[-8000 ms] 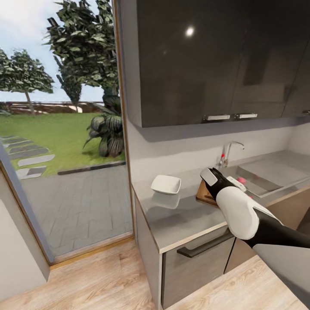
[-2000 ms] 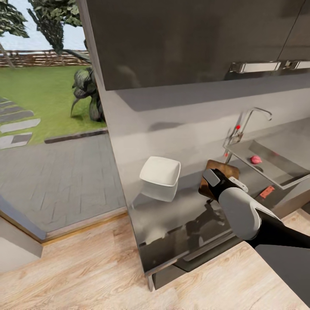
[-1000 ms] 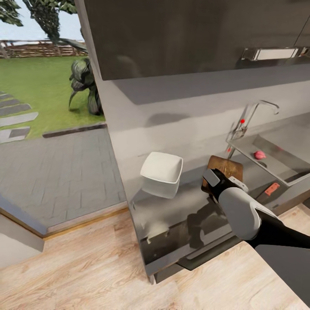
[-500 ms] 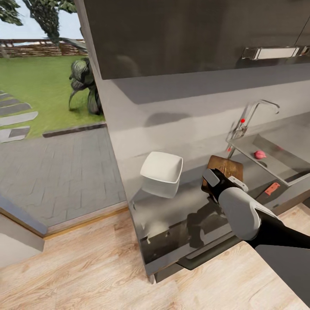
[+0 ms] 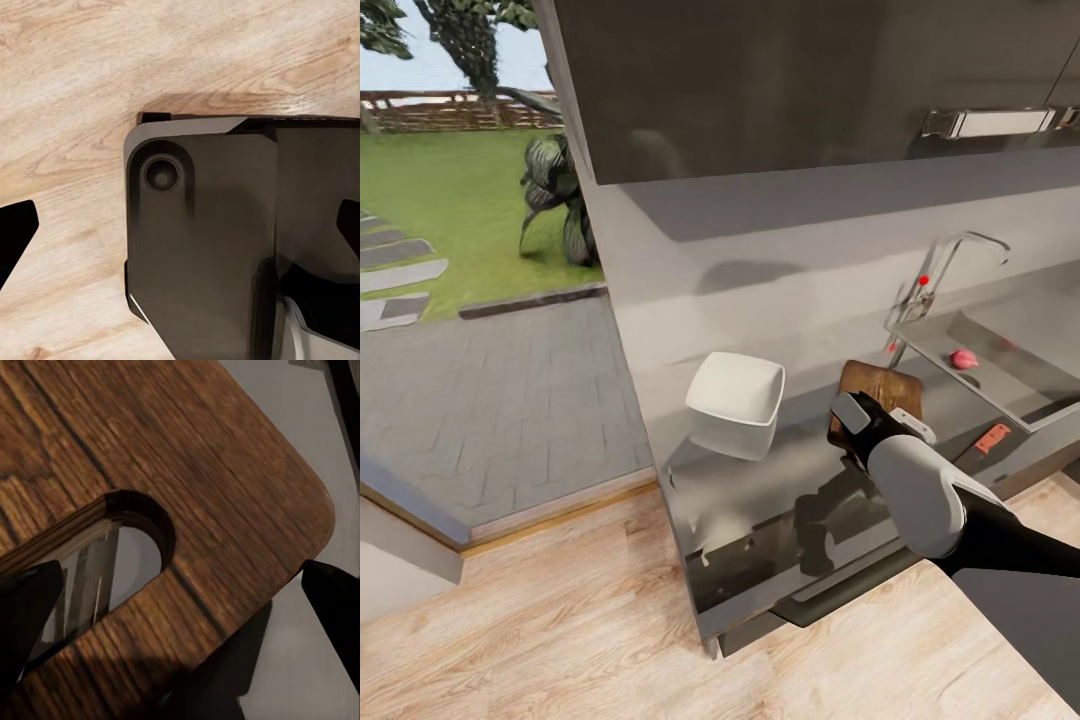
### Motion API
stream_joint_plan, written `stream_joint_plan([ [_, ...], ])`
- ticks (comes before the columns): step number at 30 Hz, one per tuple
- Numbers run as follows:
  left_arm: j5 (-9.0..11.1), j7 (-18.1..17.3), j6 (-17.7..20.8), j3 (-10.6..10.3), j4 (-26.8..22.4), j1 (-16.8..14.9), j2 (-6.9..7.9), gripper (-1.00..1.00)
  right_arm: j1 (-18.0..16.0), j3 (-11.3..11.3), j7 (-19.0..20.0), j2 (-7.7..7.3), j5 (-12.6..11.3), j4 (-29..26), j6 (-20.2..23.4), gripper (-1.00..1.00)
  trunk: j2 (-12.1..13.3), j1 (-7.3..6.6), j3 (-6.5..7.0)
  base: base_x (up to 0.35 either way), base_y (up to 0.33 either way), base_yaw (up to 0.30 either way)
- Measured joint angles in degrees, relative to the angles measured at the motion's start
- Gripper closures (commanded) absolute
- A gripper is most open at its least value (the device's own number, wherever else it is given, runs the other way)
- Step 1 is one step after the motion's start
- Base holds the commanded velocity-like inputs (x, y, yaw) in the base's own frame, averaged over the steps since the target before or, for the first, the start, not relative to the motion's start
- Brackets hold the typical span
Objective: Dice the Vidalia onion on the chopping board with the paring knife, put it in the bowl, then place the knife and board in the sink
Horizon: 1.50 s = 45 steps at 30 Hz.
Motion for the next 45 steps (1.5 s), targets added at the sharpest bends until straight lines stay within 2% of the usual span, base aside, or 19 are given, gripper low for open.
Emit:
stream_joint_plan([
  [16,0.03,0.00,0.01,-0.01,-0.01,0.00,0.00,-1.00,0.02,-0.46,-0.22,-0.08,-0.28,-0.10,0.20,1.00,0.01,0.00,0.12,0.000,0.000,-0.013],
  [29,0.03,0.00,0.01,-0.04,-0.01,-0.01,0.00,-1.00,0.04,-0.98,-0.41,-0.49,-0.85,-0.20,0.16,1.00,0.02,0.01,1.21,0.000,0.000,-0.132],
  [45,0.00,0.00,0.00,-0.02,0.00,-0.01,0.00,-1.00,0.04,-0.53,-0.20,0.43,-1.24,-0.20,0.27,1.00,0.02,0.01,2.62,0.000,0.000,-0.091],
])
